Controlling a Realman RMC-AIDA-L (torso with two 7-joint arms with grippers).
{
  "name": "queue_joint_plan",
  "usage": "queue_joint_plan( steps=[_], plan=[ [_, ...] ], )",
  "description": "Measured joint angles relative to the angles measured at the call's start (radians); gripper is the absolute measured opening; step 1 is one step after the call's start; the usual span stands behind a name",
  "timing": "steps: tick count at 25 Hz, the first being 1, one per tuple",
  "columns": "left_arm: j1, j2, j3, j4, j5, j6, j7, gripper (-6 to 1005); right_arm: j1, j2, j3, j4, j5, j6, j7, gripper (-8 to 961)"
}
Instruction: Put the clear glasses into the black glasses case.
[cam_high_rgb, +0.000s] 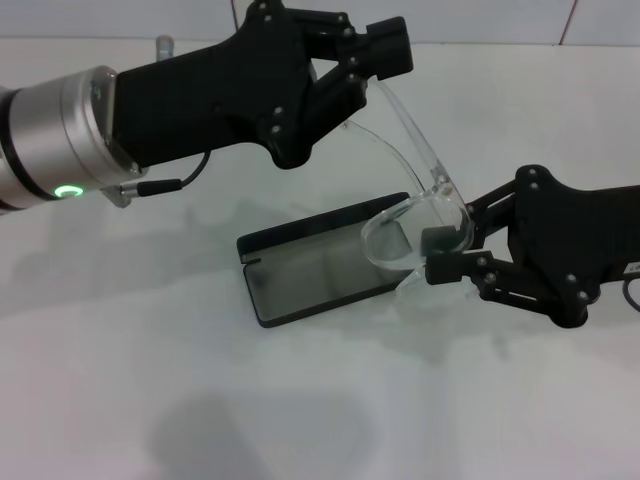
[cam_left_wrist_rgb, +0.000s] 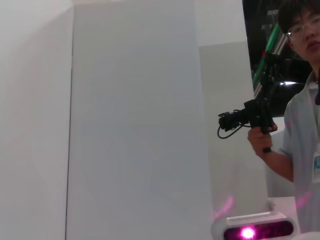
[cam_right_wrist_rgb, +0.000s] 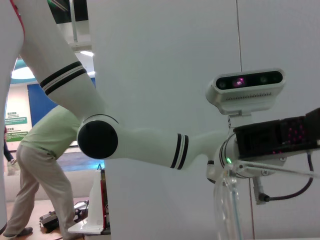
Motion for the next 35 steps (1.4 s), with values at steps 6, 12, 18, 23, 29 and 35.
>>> queue_joint_plan(
  steps=[6,12,18,23,29,35],
  plan=[
    [0.011,-0.001,0.005,-0.006,0.023,0.000,-0.001,49,-0.001,0.000,0.004,-0.011,-0.001,-0.007,-0.005,113],
    [0.014,-0.007,0.012,-0.019,0.059,0.000,-0.007,49,0.006,0.000,0.004,-0.027,0.005,-0.011,-0.005,113],
    [0.014,-0.008,0.035,-0.031,0.074,0.001,-0.008,50,0.002,0.003,0.008,-0.064,0.011,-0.013,-0.003,113],
    [0.014,-0.008,0.035,-0.054,0.075,0.001,-0.008,50,0.000,0.003,0.014,-0.075,0.031,-0.015,-0.003,113],
    [0.014,-0.009,0.036,-0.061,0.075,0.001,-0.008,50,0.001,0.002,0.025,-0.087,0.041,-0.016,-0.003,113],
    [0.012,-0.009,0.036,-0.063,0.075,0.001,-0.007,50,0.001,0.001,0.030,-0.088,0.060,-0.015,-0.004,113]
  ],
)
